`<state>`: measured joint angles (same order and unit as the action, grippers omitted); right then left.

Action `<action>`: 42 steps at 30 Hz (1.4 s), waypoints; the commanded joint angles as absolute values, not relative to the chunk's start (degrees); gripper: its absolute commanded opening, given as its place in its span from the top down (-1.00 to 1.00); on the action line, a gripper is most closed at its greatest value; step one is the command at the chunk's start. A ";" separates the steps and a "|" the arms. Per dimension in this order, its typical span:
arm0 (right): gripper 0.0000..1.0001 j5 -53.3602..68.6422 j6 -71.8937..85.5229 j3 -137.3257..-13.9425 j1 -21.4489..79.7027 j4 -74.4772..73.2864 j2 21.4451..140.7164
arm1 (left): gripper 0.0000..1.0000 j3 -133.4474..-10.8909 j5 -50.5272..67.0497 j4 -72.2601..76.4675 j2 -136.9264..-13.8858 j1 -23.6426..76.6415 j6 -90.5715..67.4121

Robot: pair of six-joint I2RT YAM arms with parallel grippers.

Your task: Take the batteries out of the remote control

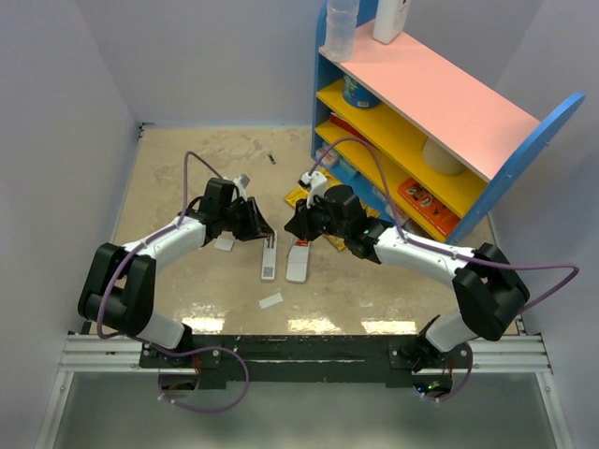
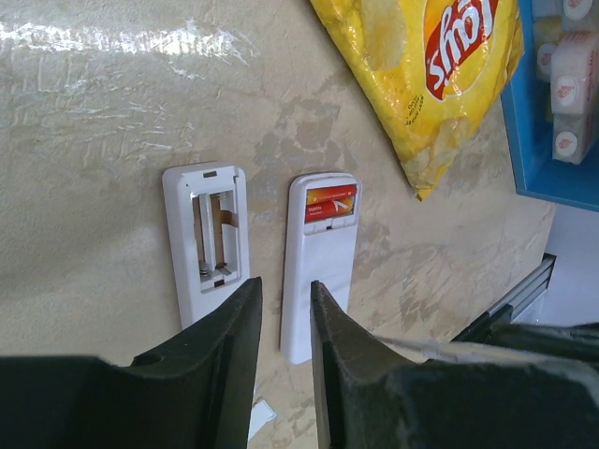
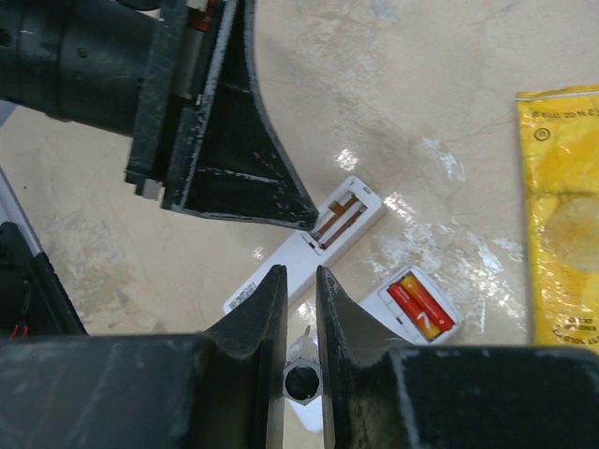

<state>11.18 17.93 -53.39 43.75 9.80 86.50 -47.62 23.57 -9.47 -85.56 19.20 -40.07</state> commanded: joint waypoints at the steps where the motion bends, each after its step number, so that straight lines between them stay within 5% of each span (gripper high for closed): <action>1: 1.00 7.74 19.51 -52.39 46.05 13.62 85.34 | 0.37 -49.66 22.94 -8.44 -85.96 19.25 -40.96; 42: 1.00 -15.03 15.56 -47.46 49.05 -1.24 79.19 | 0.37 -50.36 23.64 -6.94 -86.31 19.34 -40.26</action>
